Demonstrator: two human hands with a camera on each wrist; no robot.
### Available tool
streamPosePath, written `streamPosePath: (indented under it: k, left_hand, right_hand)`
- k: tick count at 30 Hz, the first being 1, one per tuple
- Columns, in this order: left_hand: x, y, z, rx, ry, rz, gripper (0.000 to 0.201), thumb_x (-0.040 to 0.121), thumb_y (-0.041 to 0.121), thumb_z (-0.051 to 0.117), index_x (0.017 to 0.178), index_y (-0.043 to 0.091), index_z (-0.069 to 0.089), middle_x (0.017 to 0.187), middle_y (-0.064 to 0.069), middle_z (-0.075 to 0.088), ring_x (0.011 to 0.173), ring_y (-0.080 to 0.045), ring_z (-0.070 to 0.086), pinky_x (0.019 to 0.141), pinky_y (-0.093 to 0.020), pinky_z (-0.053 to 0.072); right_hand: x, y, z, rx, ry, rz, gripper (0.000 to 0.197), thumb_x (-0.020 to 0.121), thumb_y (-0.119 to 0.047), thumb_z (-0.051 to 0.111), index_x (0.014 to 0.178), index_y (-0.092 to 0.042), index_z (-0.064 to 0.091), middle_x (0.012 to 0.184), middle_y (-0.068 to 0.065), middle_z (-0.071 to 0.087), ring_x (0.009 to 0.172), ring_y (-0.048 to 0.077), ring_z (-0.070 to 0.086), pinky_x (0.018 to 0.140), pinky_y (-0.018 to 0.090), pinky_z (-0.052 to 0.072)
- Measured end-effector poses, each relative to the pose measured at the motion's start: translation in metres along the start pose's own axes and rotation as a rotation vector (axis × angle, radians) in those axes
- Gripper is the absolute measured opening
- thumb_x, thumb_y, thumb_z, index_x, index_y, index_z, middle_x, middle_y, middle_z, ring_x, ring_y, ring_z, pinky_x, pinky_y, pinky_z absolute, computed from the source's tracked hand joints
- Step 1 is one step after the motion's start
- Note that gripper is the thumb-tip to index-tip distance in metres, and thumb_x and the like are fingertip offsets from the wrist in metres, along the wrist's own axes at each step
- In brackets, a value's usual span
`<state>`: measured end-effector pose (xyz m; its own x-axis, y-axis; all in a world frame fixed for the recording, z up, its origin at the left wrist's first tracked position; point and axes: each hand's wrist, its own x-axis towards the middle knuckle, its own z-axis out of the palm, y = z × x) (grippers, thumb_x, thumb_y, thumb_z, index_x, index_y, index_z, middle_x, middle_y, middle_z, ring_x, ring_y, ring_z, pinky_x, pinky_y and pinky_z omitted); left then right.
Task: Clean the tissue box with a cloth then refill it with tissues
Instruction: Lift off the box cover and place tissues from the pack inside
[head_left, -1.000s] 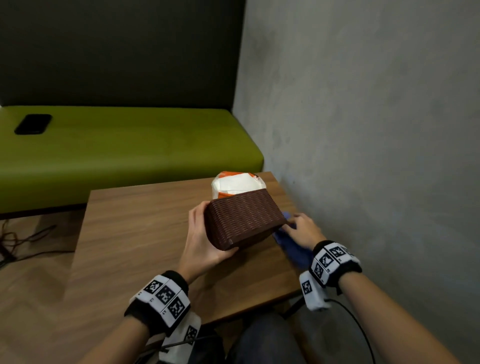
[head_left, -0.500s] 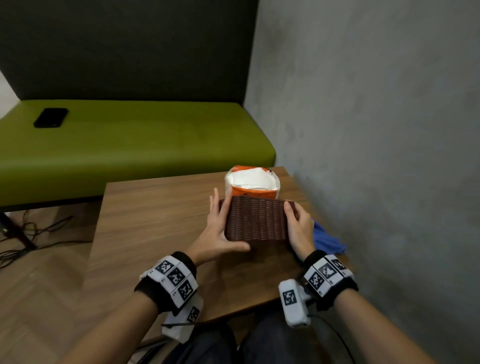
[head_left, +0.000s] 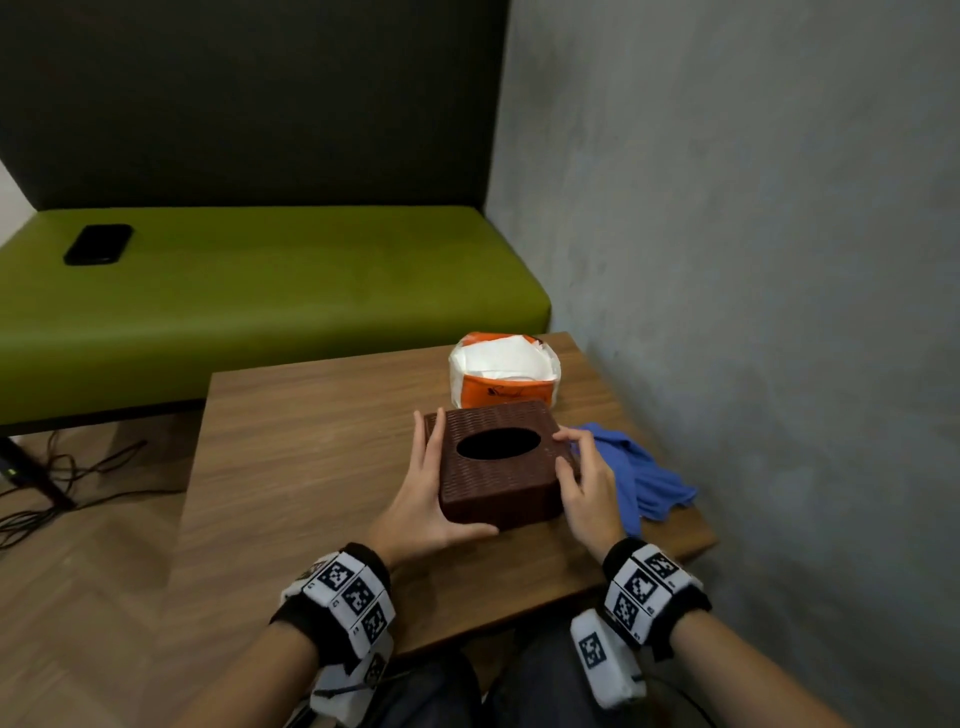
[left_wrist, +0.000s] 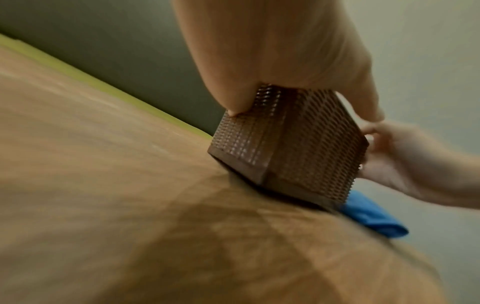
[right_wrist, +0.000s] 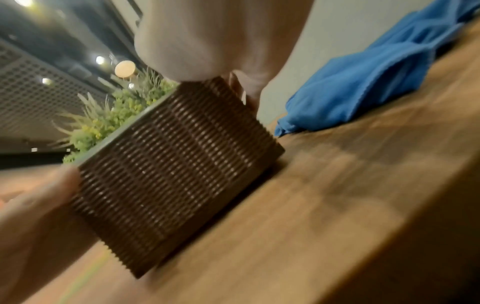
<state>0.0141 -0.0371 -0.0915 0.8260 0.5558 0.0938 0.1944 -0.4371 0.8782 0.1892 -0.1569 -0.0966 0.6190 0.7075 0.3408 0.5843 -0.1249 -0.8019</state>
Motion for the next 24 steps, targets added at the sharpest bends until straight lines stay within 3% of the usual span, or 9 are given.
streamPosePath:
  k: [4, 6, 8, 10, 12, 15, 19, 21, 24]
  left_hand:
    - [0.000, -0.011, -0.002, 0.050, -0.011, 0.061, 0.135, 0.044, 0.062, 0.076, 0.131, 0.040, -0.025, 0.153, 0.000, -0.026, 0.142, -0.012, -0.021, 0.115, -0.030, 0.000]
    - [0.003, -0.025, -0.010, 0.054, -0.056, 0.037, 0.142, 0.040, 0.062, 0.079, 0.131, 0.040, -0.028, 0.155, 0.001, -0.020, 0.145, -0.015, -0.015, 0.119, -0.037, 0.001]
    - [0.005, -0.039, -0.018, 0.038, -0.120, -0.028, 0.150, 0.038, 0.061, 0.082, 0.129, 0.038, -0.034, 0.158, -0.001, -0.007, 0.147, -0.016, -0.002, 0.121, -0.043, 0.007]
    - [0.008, -0.047, -0.021, 0.045, -0.186, -0.089, 0.155, 0.037, 0.060, 0.083, 0.126, 0.037, -0.041, 0.158, -0.001, 0.001, 0.146, -0.017, 0.006, 0.121, -0.044, 0.013]
    - [0.012, -0.046, -0.020, 0.070, -0.201, -0.093, 0.158, 0.034, 0.063, 0.082, 0.128, 0.032, -0.042, 0.158, -0.002, 0.001, 0.146, -0.018, 0.007, 0.120, -0.046, 0.015]
    - [0.016, -0.044, -0.019, 0.097, -0.203, -0.078, 0.162, 0.031, 0.071, 0.076, 0.134, 0.020, -0.038, 0.158, -0.005, -0.004, 0.146, -0.019, 0.004, 0.121, -0.042, 0.014]
    - [0.016, -0.044, -0.017, 0.145, -0.184, -0.097, 0.167, 0.027, 0.069, 0.078, 0.138, 0.010, -0.032, 0.156, -0.011, 0.004, 0.145, -0.024, 0.009, 0.120, -0.042, 0.015]
    - [0.016, -0.042, -0.017, 0.163, -0.182, -0.123, 0.159, 0.032, 0.059, 0.077, 0.140, 0.006, -0.028, 0.155, -0.014, 0.007, 0.144, -0.027, 0.010, 0.120, -0.043, 0.015]
    - [0.015, -0.041, -0.017, 0.182, -0.187, -0.129, 0.152, 0.036, 0.057, 0.073, 0.142, 0.006, -0.022, 0.155, -0.013, 0.004, 0.144, -0.026, 0.007, 0.120, -0.045, 0.015]
  right_hand:
    - [0.001, -0.011, 0.001, -0.202, -0.073, -0.011, 0.021, 0.091, -0.010, 0.043, 0.110, -0.008, 0.052, 0.127, 0.013, 0.051, 0.122, 0.029, 0.047, 0.097, 0.020, 0.034]
    - [0.001, -0.035, 0.006, -0.393, -0.094, -0.166, 0.029, 0.090, -0.025, 0.041, 0.109, -0.009, 0.057, 0.130, 0.011, 0.051, 0.123, 0.023, 0.045, 0.104, 0.034, 0.036]
    - [0.000, -0.060, 0.017, -0.546, -0.281, -0.292, 0.049, 0.086, -0.046, 0.031, 0.112, -0.014, 0.059, 0.121, 0.006, 0.059, 0.117, 0.019, 0.049, 0.109, 0.047, 0.032]
    - [-0.001, -0.072, 0.029, -0.636, -0.469, -0.222, 0.068, 0.080, -0.060, 0.021, 0.118, -0.016, 0.056, 0.118, 0.003, 0.062, 0.116, 0.018, 0.051, 0.114, 0.048, 0.022]
    - [0.004, -0.071, 0.039, -0.632, -0.460, -0.128, 0.064, 0.081, -0.061, 0.027, 0.111, -0.015, 0.059, 0.110, 0.003, 0.065, 0.109, 0.020, 0.054, 0.112, 0.046, 0.023]
    - [0.008, -0.071, 0.043, -0.581, -0.385, -0.077, 0.040, 0.088, -0.050, 0.047, 0.101, -0.015, 0.060, 0.102, 0.002, 0.066, 0.103, 0.019, 0.054, 0.105, 0.040, 0.027]
    - [0.008, -0.073, 0.043, -0.553, -0.346, -0.055, 0.037, 0.089, -0.049, 0.050, 0.098, -0.015, 0.061, 0.102, 0.002, 0.067, 0.101, 0.020, 0.055, 0.101, 0.039, 0.026]
    - [0.008, -0.073, 0.042, -0.534, -0.337, -0.042, 0.037, 0.089, -0.049, 0.050, 0.098, -0.014, 0.062, 0.103, 0.002, 0.067, 0.101, 0.020, 0.055, 0.098, 0.039, 0.027]
    - [0.010, -0.073, 0.039, -0.528, -0.340, -0.032, 0.038, 0.089, -0.050, 0.049, 0.095, -0.015, 0.062, 0.102, 0.002, 0.067, 0.100, 0.020, 0.054, 0.094, 0.039, 0.029]
